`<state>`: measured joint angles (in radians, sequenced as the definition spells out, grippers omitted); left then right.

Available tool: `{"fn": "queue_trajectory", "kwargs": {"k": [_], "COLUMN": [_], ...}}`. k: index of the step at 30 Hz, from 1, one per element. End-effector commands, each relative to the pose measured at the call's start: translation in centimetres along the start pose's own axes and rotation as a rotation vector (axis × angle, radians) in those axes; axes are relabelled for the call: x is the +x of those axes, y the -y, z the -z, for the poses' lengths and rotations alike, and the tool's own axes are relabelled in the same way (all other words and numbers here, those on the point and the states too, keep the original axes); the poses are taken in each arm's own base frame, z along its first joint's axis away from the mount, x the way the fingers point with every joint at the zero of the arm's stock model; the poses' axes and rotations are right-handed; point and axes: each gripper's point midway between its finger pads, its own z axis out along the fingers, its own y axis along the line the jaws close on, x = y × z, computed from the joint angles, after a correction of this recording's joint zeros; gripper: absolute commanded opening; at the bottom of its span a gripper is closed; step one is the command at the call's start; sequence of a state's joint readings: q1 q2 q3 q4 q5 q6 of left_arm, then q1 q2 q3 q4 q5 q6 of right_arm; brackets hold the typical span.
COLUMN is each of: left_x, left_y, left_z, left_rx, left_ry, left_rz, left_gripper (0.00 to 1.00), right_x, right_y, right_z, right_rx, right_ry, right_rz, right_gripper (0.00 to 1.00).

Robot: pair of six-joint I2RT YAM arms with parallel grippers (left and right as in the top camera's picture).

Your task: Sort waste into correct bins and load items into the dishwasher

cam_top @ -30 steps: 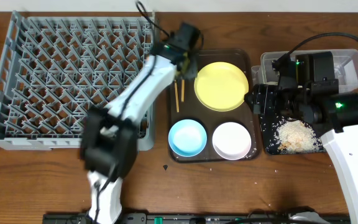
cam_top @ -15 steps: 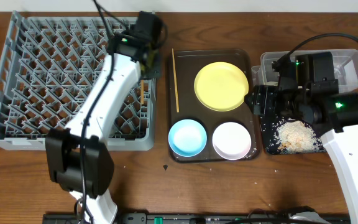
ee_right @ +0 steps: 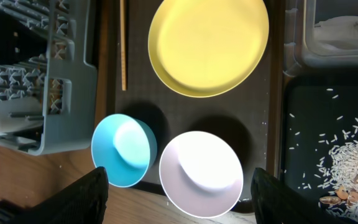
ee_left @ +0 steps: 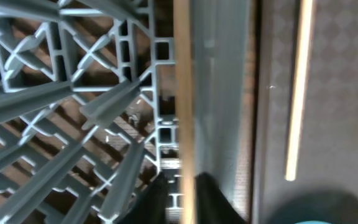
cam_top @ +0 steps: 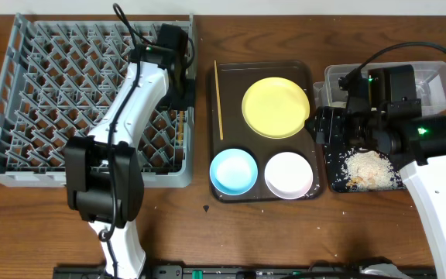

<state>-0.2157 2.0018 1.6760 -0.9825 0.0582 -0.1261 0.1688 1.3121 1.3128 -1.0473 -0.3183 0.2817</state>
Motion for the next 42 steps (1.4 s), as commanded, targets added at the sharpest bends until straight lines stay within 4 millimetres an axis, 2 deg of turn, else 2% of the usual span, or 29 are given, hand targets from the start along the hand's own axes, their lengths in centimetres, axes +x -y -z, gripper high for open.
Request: {"fn": "queue_trajectory", "kwargs": {"k": [1, 4, 8, 11, 14, 16, 17, 22, 24, 28, 34, 37, 41, 42], "left_x": [-0.4, -1.1, -1.6, -1.3, -0.7, -0.7, -0.9, -2.4, -3.0, -3.9, -3.6, -2.8, -1.9, -1.2], "left_y": [-0.1, 0.1, 1.2, 3.3, 5.9, 7.3, 8.2, 9.2, 9.2, 7.8, 7.9, 9.3, 10.3, 11.0], "left_z": [0.6, 2.5, 6.0, 7.7, 7.8, 6.6, 5.1, 0.0, -1.8, -5.0, -9.0, -10.3, -11.7, -12.4], "left_rx": [0.001, 0.011, 0.053, 0.105, 0.121, 0.097, 0.053, -0.090, -0.123, -0.232, -0.228, -0.144, -0.083, -0.044], "left_ry": [0.017, 0.062, 0.136, 0.167, 0.170, 0.178, 0.193, 0.230, 0.242, 0.263, 0.222, 0.175, 0.126, 0.093], "left_rz": [-0.005, 0.021, 0.022, -0.012, -0.065, -0.071, -0.069, -0.066, -0.066, -0.031, -0.026, -0.032, 0.002, 0.003], "left_gripper": [0.24, 0.25, 0.27, 0.28, 0.31, 0.31, 0.31, 0.32, 0.35, 0.38, 0.40, 0.39, 0.31, 0.25], "right_x": [0.0, 0.0, 0.0, 0.1, 0.1, 0.1, 0.1, 0.2, 0.2, 0.2, 0.2, 0.3, 0.5, 0.6], "right_y": [-0.4, -0.4, -0.4, -0.4, -0.3, -0.3, -0.3, -0.3, -0.3, -0.3, -0.3, -0.3, -0.1, -0.1], "right_z": [0.0, 0.0, 0.0, 0.0, 0.0, 0.0, 0.0, 0.0, 0.0, 0.0, 0.0, -0.1, -0.3, -0.4], "right_rx": [-0.008, -0.008, -0.008, -0.007, -0.007, -0.007, -0.006, -0.006, -0.006, -0.005, -0.006, -0.005, -0.002, -0.001], "right_ry": [-0.003, -0.003, -0.003, -0.005, -0.007, -0.007, -0.006, -0.009, -0.010, -0.011, -0.011, -0.013, -0.022, -0.025], "right_rz": [-0.002, -0.001, -0.001, -0.002, -0.003, -0.003, -0.002, -0.004, -0.004, -0.004, -0.004, -0.005, -0.008, -0.009], "right_gripper": [0.71, 0.71, 0.72, 0.72, 0.72, 0.72, 0.72, 0.72, 0.72, 0.72, 0.72, 0.72, 0.72, 0.72]}}
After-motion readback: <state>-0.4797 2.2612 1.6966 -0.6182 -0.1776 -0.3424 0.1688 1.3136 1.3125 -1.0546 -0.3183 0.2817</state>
